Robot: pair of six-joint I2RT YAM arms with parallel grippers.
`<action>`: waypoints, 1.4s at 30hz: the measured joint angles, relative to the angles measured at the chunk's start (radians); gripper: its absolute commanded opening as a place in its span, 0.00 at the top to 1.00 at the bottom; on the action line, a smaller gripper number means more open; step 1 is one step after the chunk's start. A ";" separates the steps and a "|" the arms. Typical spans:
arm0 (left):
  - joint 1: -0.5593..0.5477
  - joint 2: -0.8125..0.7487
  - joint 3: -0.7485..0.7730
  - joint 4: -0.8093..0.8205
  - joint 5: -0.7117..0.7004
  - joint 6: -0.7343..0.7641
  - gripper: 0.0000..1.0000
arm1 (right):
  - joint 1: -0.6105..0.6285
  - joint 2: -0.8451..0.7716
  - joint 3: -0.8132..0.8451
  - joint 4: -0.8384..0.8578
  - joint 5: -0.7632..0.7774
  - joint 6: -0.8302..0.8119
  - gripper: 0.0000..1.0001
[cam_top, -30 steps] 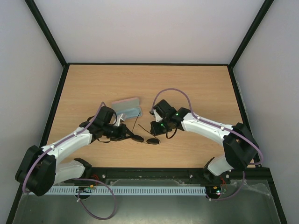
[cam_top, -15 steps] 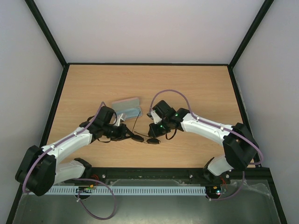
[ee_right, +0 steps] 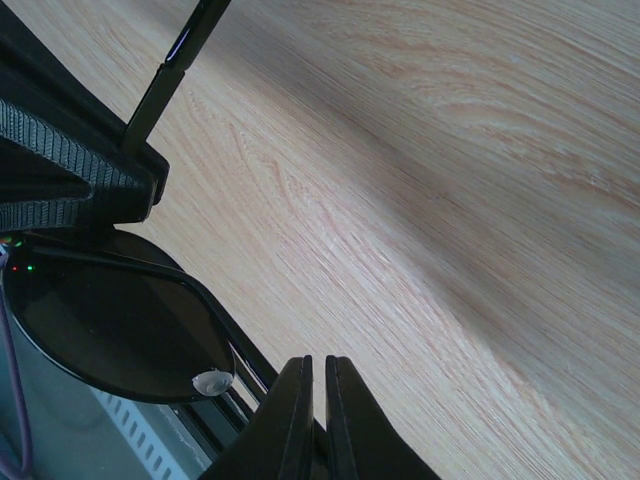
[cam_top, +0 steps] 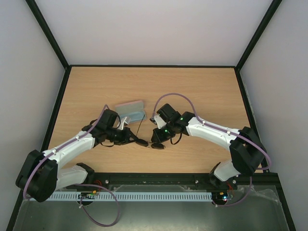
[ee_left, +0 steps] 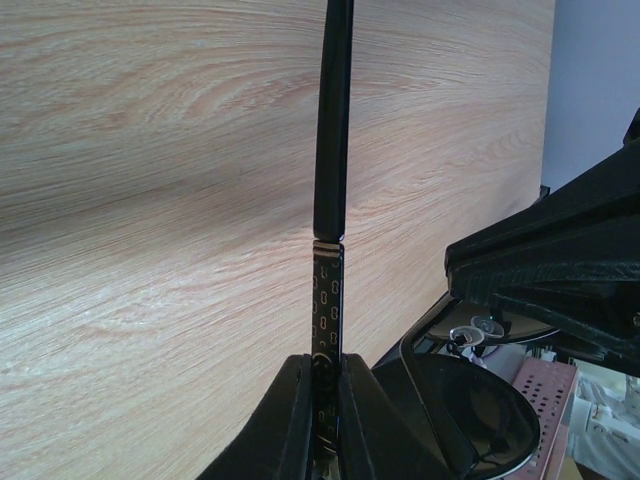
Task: Organize the sunglasses
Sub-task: Fold the sunglasses.
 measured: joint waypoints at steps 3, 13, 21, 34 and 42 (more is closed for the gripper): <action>0.000 0.000 0.002 0.000 0.000 0.000 0.98 | 0.000 0.000 0.000 0.000 -0.005 -0.006 0.92; 0.000 0.000 0.002 0.000 0.000 0.000 0.98 | 0.003 0.000 0.000 -0.007 -0.045 -0.042 0.92; 0.000 0.000 0.002 0.000 0.000 0.000 0.98 | 0.007 -0.008 0.000 -0.016 0.000 -0.053 0.80; 0.000 -0.006 0.000 0.020 -0.002 -0.013 0.98 | 0.011 -0.072 0.024 -0.026 0.206 0.028 0.60; -0.013 -0.003 -0.006 0.059 -0.022 -0.042 0.98 | -0.029 -0.138 0.016 -0.073 0.309 0.129 0.53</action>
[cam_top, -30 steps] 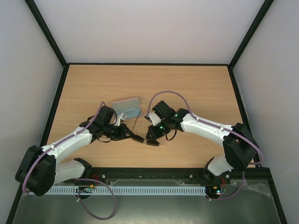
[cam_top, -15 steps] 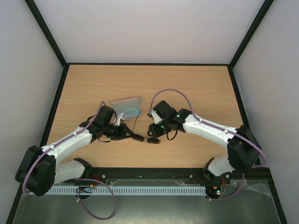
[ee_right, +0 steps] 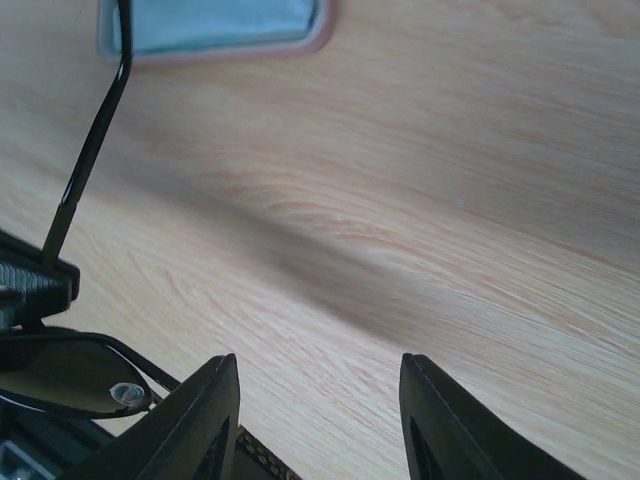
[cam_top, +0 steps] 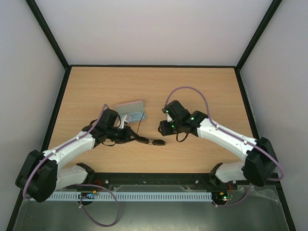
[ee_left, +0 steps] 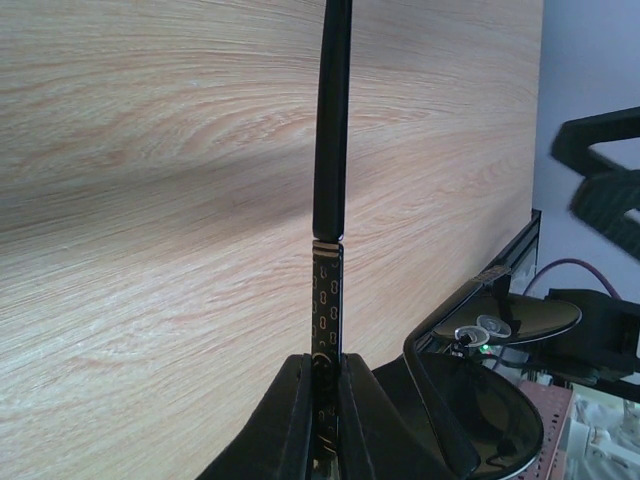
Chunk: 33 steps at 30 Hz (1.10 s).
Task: Organize the sunglasses
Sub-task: Fold the sunglasses.
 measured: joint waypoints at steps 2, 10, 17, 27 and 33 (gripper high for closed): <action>-0.008 0.002 0.000 0.008 -0.018 -0.016 0.98 | -0.019 -0.039 -0.010 -0.012 0.017 0.042 0.50; -0.080 0.007 0.011 0.050 -0.175 -0.145 0.98 | -0.039 -0.147 -0.014 -0.078 0.044 0.250 0.48; -0.164 0.069 0.063 0.102 -0.341 -0.265 0.98 | -0.039 -0.256 -0.065 -0.075 -0.009 0.464 0.48; -0.299 0.205 0.161 0.218 -0.519 -0.382 0.98 | -0.039 -0.294 -0.079 -0.073 -0.045 0.649 0.51; -0.375 0.228 0.230 0.253 -0.637 -0.384 0.98 | -0.039 -0.305 -0.117 -0.073 -0.045 0.745 0.58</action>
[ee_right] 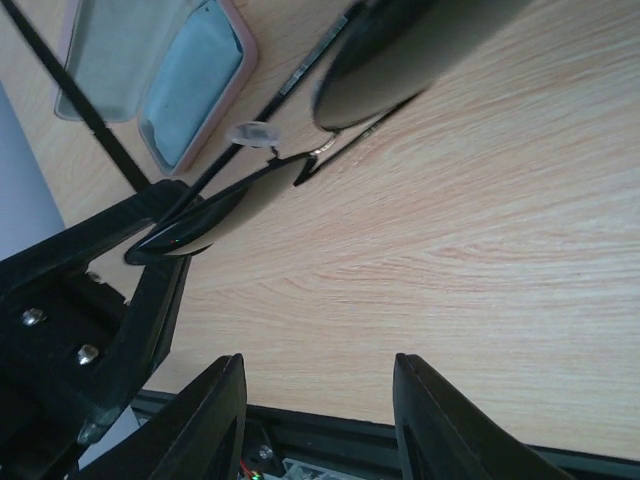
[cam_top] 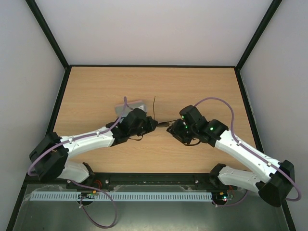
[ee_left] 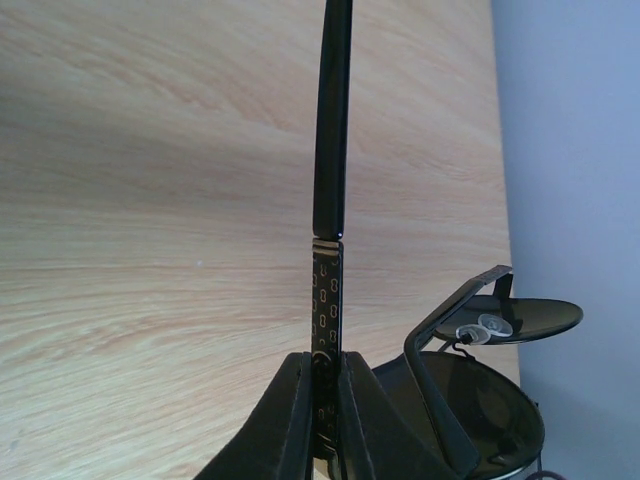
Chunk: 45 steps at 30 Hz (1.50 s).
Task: Organize the sunglasses
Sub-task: Fold the sunglasses.
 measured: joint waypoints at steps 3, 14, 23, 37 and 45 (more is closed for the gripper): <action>-0.017 -0.001 0.007 0.021 -0.045 0.003 0.98 | 0.000 -0.002 0.000 -0.001 0.007 0.053 0.58; -0.038 -0.015 -0.058 0.056 -0.130 -0.005 0.98 | -0.036 -0.043 0.011 -0.043 0.074 0.203 0.59; -0.052 -0.015 -0.059 0.071 -0.155 -0.004 0.98 | -0.073 0.103 0.077 -0.052 0.079 0.214 0.59; -0.070 -0.018 -0.060 0.071 -0.187 0.001 0.98 | -0.096 0.219 0.117 -0.033 0.080 0.208 0.64; -0.071 -0.018 -0.060 0.071 -0.191 0.003 0.98 | -0.098 0.255 0.117 -0.011 0.080 0.204 0.70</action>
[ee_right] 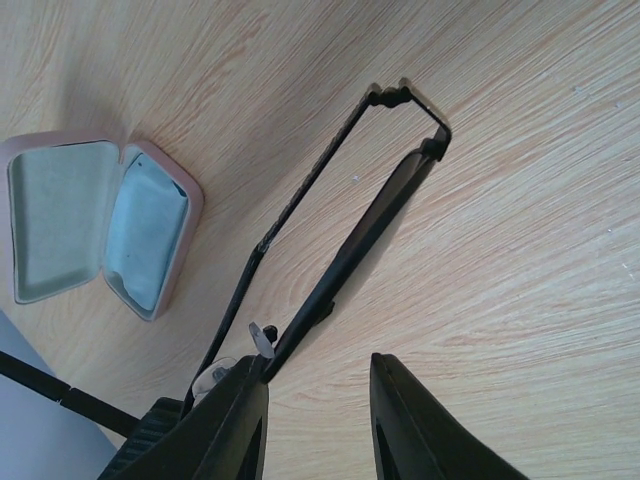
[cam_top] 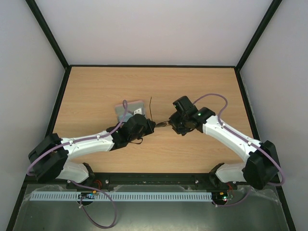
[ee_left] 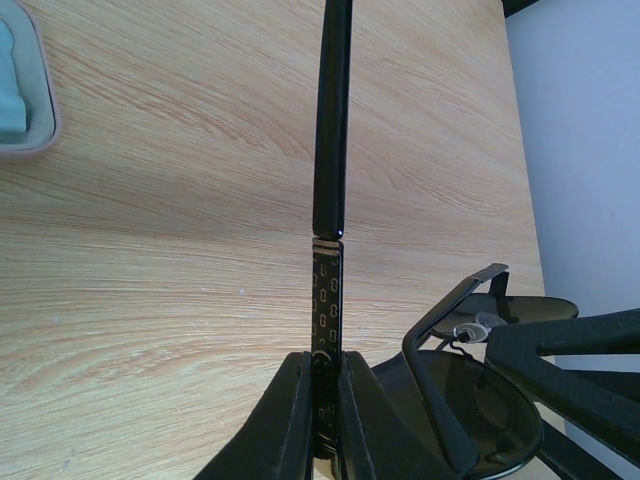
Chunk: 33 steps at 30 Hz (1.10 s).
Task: Organize the sunglasses
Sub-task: Fold the sunglasses.
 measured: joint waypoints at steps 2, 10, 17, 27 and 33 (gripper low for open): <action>0.000 0.000 0.000 0.000 0.000 0.000 0.98 | -0.001 0.003 0.000 0.006 0.000 -0.003 0.70; -0.001 0.000 0.000 0.000 -0.002 0.000 0.98 | -0.001 0.031 0.000 0.023 -0.005 -0.003 0.71; -0.004 0.000 0.000 -0.001 -0.011 0.000 0.98 | -0.002 0.058 0.004 0.042 -0.011 -0.003 0.71; -0.008 0.000 0.000 0.000 -0.014 0.000 0.98 | -0.015 0.070 0.009 0.050 -0.022 -0.009 0.73; -0.011 0.000 0.000 0.011 -0.014 0.000 0.98 | -0.040 0.070 0.022 0.048 -0.043 -0.034 0.75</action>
